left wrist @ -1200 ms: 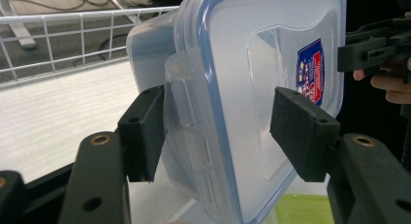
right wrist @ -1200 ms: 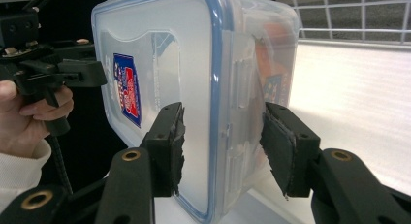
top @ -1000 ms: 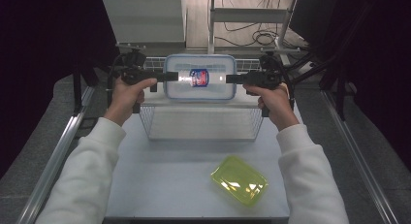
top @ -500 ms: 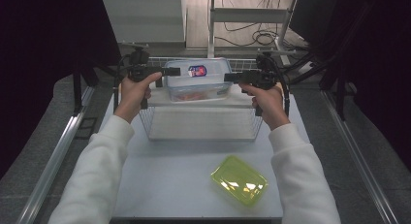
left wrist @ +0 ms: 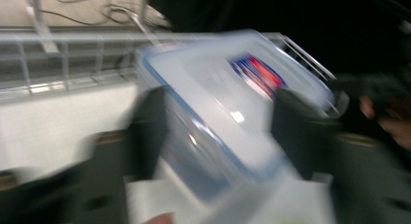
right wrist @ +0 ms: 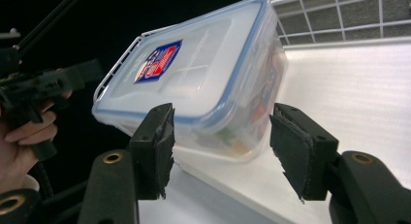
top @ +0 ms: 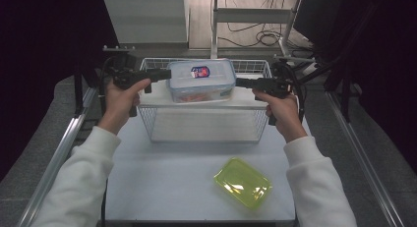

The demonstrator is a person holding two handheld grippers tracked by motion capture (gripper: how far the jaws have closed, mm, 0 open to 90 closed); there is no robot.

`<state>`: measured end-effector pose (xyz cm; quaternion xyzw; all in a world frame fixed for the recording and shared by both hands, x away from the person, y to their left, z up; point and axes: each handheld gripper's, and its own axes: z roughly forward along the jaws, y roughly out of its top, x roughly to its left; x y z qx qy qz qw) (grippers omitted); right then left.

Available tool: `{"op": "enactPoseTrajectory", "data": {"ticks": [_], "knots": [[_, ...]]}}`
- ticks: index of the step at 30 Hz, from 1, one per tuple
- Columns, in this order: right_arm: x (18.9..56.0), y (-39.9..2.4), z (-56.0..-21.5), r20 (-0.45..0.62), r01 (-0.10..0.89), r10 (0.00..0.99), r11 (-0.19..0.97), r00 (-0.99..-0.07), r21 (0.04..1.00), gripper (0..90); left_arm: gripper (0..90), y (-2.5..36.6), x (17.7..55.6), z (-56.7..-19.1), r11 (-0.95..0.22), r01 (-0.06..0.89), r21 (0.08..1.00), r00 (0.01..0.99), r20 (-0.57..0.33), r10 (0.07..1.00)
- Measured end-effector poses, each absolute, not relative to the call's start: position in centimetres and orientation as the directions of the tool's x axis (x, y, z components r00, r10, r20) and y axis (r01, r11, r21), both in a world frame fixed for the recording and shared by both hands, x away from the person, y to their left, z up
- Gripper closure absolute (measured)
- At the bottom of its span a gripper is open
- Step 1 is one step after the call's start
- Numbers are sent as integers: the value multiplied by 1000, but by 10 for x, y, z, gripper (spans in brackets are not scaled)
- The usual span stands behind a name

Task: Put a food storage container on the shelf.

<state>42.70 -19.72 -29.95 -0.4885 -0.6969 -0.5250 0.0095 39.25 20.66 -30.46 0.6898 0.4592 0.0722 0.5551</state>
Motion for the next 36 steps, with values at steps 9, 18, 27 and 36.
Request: {"op": "enactPoseTrajectory", "data": {"ticks": [9, 18, 27, 36], "knots": [[417, -199, -309, 531, 701, 662, -12, -529, 713, 397, 900, 181, 367, -331, -176, 580, 795, 675, -348, 650], [410, -197, -317, 523, 704, 650, 26, -551, 710, 386, 900, 176, 383, -344, -146, 604, 784, 646, -374, 665], [405, -192, -322, 499, 697, 650, 67, -573, 714, 383, 896, 184, 388, -345, -101, 623, 776, 614, -405, 678], [395, -199, -324, 469, 684, 648, 112, -600, 721, 381, 846, 184, 366, -345, -111, 586, 803, 650, -383, 656]]}}
